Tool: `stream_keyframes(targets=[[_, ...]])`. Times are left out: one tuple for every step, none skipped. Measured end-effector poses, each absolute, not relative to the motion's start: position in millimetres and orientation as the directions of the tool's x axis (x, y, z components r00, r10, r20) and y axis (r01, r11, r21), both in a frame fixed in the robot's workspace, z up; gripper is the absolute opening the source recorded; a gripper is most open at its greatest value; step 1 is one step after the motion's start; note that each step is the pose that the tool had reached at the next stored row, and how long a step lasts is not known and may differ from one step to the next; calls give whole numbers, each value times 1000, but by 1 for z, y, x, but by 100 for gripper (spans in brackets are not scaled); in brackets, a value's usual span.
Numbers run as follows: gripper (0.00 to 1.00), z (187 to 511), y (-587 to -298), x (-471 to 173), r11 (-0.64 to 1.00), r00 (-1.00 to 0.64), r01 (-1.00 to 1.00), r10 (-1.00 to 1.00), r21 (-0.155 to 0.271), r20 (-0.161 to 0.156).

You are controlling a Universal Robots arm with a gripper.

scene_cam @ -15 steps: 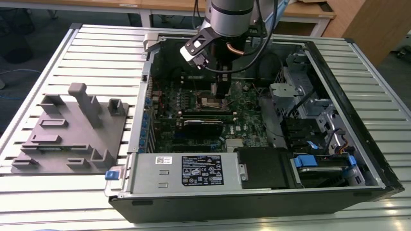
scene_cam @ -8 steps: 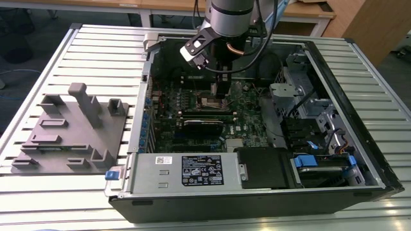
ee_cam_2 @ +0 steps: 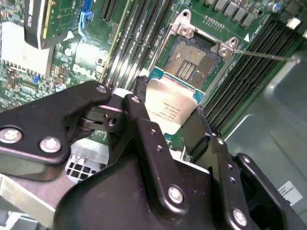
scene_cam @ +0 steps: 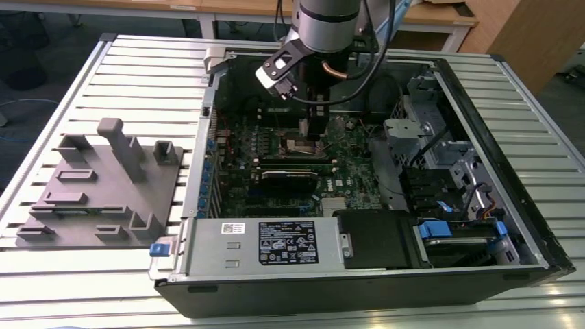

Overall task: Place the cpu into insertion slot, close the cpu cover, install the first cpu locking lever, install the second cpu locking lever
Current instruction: 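Place the cpu into insertion slot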

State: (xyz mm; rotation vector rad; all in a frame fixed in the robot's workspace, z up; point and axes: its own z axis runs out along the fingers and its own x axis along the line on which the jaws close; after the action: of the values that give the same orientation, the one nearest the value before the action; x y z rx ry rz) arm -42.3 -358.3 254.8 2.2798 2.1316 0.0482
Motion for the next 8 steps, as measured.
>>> stream_keyframes(targets=[[54, 255, -358, -42, -53, 53, 998, 999, 36, 9], [54, 254, -358, -42, -41, 41, 999, 999, 36, 9], [54, 254, -358, -43, -29, 29, 999, 1000, 36, 9], [54, 254, -358, -43, -18, 17, 999, 1000, 36, 9], [54, 254, -358, -43, -9, 9, 999, 1000, 36, 9], [54, 254, -358, -43, -6, 6, 999, 1000, 36, 9], [54, 254, -358, -43, -6, 6, 999, 1000, 36, 9], [54, 254, -358, -43, -6, 6, 999, 1000, 36, 9]])
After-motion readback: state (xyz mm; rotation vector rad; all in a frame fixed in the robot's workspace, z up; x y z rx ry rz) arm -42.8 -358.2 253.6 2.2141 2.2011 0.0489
